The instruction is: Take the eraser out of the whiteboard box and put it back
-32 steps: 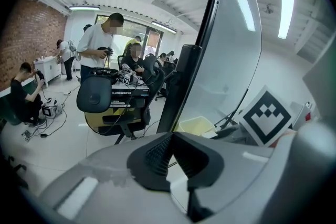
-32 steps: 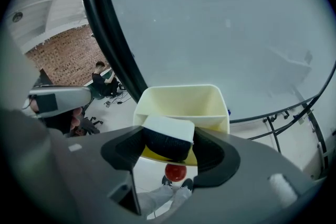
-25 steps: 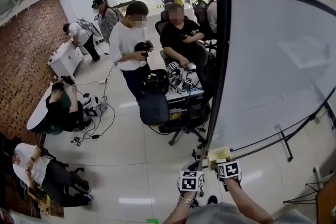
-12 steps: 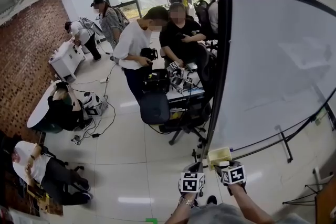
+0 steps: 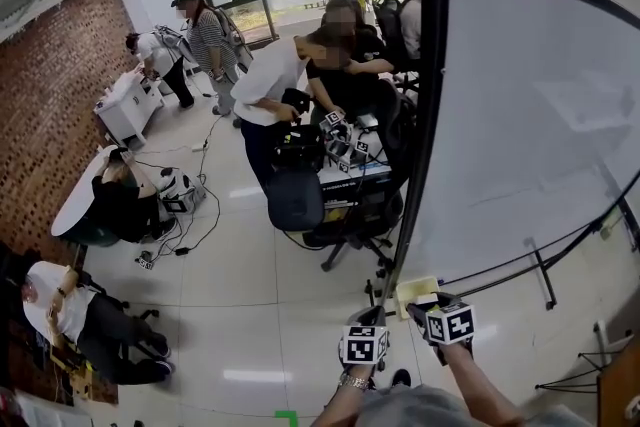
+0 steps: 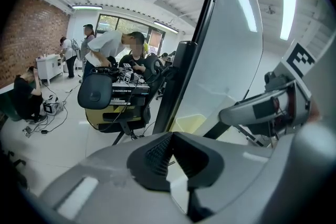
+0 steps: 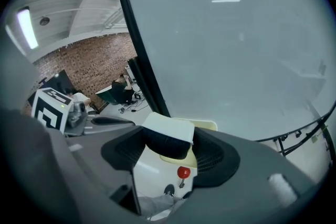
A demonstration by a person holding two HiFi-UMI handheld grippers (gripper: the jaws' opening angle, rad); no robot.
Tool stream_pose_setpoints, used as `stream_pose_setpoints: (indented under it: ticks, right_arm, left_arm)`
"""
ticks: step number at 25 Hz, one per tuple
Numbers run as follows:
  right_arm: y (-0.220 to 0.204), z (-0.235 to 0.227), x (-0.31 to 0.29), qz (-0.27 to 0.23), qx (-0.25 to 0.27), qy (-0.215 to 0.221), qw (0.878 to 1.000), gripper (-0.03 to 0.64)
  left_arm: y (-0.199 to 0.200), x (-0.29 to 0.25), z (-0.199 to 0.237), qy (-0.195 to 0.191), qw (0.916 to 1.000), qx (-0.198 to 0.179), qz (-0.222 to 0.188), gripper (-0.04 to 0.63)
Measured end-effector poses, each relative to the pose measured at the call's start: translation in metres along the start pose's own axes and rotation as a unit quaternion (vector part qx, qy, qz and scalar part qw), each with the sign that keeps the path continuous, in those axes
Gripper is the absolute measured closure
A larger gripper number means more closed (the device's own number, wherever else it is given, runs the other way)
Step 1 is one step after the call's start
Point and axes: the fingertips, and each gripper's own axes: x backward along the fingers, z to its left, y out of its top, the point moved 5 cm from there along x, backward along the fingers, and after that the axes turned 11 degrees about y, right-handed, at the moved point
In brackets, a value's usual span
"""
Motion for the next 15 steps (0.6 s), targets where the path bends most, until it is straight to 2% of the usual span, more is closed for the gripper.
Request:
stream_pose_setpoints:
  ticks: [15]
  right_arm:
    - [0.042,0.005,0.013,-0.034,0.036,0.005,0.999,0.333]
  left_arm:
    - [0.006,-0.001,0.004,0.01,0.9999,0.005,-0.01,0.592]
